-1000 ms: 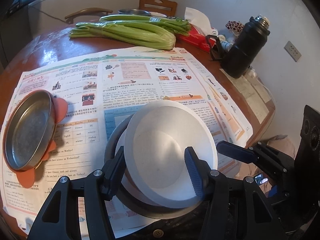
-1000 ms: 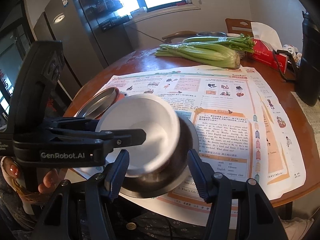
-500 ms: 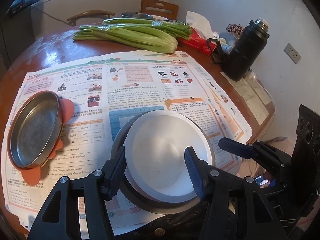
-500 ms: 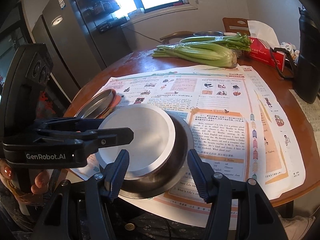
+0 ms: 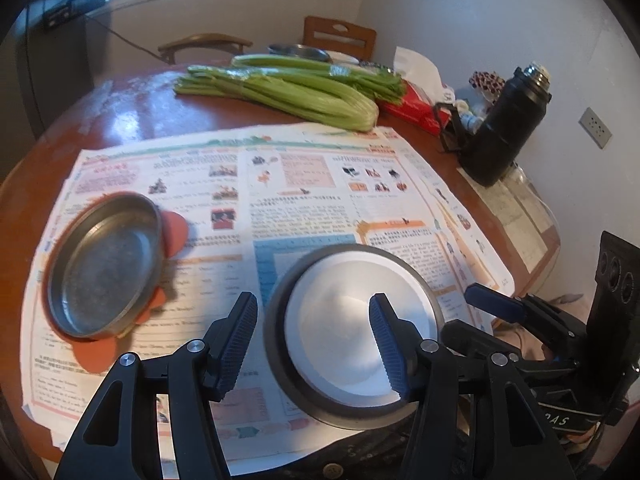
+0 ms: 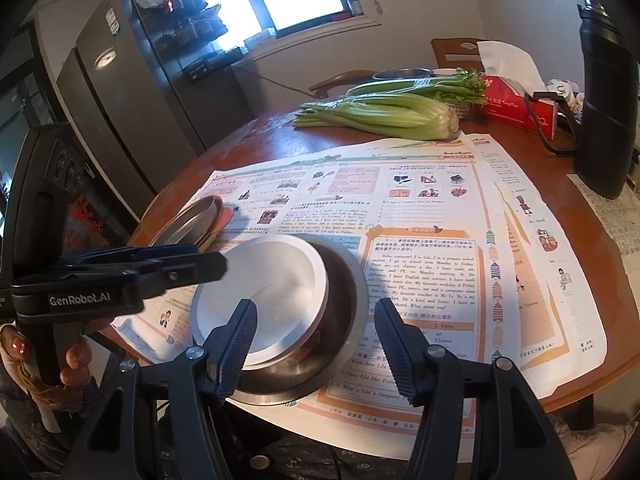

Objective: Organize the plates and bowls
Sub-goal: 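Carry the nested bowls with the left tool toward the plate stack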

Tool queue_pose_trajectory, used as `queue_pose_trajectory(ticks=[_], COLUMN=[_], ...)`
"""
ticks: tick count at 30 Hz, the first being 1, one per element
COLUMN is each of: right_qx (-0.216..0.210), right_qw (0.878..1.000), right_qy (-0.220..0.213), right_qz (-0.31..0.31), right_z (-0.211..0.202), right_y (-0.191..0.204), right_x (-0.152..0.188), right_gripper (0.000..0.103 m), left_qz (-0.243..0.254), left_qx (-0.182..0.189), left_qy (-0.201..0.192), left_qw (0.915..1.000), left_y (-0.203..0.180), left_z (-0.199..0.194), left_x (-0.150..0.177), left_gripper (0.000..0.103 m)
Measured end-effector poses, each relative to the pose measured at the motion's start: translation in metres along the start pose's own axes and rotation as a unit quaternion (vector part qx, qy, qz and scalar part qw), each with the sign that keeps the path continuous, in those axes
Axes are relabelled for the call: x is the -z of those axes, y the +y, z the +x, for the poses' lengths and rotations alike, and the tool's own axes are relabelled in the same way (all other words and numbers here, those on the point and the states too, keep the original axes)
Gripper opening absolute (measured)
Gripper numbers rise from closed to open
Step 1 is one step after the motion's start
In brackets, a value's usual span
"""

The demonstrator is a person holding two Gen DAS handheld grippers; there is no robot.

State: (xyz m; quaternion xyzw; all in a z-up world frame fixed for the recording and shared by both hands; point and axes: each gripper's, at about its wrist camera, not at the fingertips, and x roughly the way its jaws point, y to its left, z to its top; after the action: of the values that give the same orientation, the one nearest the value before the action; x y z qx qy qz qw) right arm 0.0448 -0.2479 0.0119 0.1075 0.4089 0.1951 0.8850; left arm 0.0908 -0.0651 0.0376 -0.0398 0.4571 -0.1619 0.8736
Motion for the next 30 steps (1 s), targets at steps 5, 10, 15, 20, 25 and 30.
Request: queue_pose_trajectory(ticks=[5,10,15,20,25,30], right_qx=[0.004,0.007,0.013,0.014,0.013,0.017], right_qw=[1.0,1.0,1.0,1.0,1.0,0.999], right_qy=[-0.007,-0.014,-0.011,-0.005,0.005,0.016], right_qz=[0.004,0.007,0.019,0.02,0.022,0.023], right_z=[-0.005,-0.009,-0.007,-0.003,0.004,0.012], right_y=[-0.001,-0.003,-0.01,-0.011,-0.01,-0.009], right_x=[-0.002,-0.003,-0.004,-0.003,-0.001,0.0], right_gripper=[0.061,0.061,0.061,0.061,0.061,0.061], left_qz=[-0.005,-0.012,-0.012,-0.004,0.007,0.007], left_qx=[-0.017,-0.015,-0.018,-0.035,-0.065,-0.071], left_qy=[-0.016,-0.012,-0.003,-0.009,-0.017,-0.016], left_qw=[0.9997,0.9997,0.9998,0.9993,0.9977,0.9973], left_y=[0.005,0.01,0.011,0.008,0.004,0.005], left_z=[-0.009,-0.006,0.004,0.008,0.013,0.017], left_x=[-0.001,0.0,0.004,0.009,0.014,0.017], left_gripper=[0.06,0.061,0.061,0.062,0.062,0.062])
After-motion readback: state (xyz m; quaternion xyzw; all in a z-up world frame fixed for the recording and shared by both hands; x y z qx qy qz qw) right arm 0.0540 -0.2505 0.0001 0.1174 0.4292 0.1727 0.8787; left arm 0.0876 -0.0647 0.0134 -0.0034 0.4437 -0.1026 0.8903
